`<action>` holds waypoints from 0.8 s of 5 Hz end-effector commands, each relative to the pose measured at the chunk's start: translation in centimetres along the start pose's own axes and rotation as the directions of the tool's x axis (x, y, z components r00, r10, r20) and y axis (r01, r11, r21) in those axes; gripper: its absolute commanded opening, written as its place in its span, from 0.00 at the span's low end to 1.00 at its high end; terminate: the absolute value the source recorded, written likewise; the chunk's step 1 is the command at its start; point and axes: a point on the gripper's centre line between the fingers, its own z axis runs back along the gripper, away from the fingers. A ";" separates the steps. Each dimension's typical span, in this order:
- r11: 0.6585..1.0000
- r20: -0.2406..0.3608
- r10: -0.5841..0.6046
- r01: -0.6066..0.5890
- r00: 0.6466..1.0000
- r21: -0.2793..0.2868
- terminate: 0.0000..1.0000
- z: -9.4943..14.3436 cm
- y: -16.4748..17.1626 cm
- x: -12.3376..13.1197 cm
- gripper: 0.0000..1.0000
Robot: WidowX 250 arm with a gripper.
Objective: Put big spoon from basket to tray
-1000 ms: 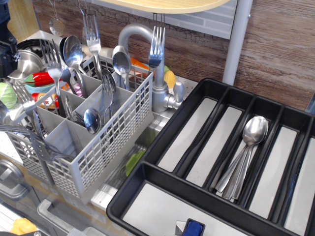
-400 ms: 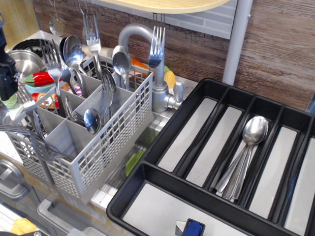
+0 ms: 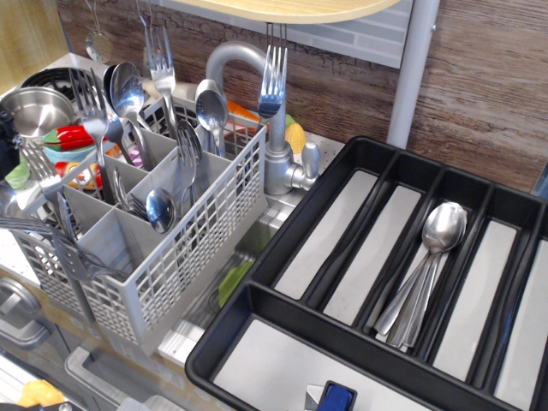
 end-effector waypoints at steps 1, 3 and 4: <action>1.000 0.020 0.004 -0.003 1.000 -0.010 0.00 -0.3 0.7 -0.5 0.00; 0.999 0.028 0.034 -0.033 0.999 -0.033 0.00 -0.9 0.3 -1.4 0.00; 0.999 -0.022 0.040 -0.040 0.999 -0.033 0.00 1.0 0.0 -0.6 0.00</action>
